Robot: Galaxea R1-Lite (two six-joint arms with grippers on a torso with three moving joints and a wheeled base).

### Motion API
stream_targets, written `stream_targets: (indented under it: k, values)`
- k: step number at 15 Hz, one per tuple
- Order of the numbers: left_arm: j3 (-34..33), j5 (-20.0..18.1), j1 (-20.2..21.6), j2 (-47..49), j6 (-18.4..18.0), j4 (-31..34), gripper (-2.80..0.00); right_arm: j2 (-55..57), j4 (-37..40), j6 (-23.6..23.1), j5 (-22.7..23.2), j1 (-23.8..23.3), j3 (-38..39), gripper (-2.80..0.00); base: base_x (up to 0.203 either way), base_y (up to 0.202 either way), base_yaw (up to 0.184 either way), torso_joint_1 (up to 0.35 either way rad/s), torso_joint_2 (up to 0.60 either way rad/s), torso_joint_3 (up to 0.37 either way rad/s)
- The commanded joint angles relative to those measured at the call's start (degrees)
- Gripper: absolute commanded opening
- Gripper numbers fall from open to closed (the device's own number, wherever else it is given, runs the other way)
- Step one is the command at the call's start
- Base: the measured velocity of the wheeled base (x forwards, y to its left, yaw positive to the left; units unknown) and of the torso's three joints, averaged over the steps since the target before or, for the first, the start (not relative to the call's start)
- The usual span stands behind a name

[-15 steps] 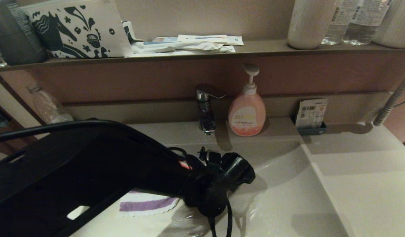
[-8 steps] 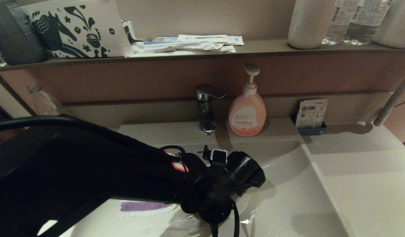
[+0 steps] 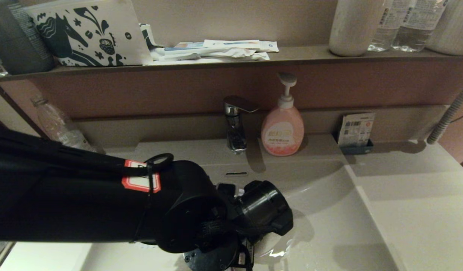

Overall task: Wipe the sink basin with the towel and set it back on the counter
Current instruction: Wipe the sink

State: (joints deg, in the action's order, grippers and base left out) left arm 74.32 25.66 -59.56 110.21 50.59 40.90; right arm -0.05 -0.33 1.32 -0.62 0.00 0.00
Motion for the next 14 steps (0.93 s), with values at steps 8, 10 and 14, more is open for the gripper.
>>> stream_targets:
  k: [8, 10, 14]
  values:
    - [3.9, -1.2, -0.1, 3.1, 5.8, -9.1, -2.80, 0.0, 0.0, 0.0, 0.0, 0.0, 0.0, -2.80, 0.000, 0.000, 0.000, 0.000, 0.00, 0.000]
    - [11.4, -1.1, -2.6, 7.0, 6.1, -7.1, -2.80, 0.0, 0.0, 0.0, 0.0, 0.0, 0.0, -2.80, 0.000, 0.000, 0.000, 0.000, 0.00, 0.000]
    - [24.1, -1.0, -5.7, 19.8, 11.0, 0.0, -2.80, 0.0, 0.0, 0.0, 0.0, 0.0, 0.0, -2.80, 0.000, 0.000, 0.000, 0.000, 0.00, 0.000]
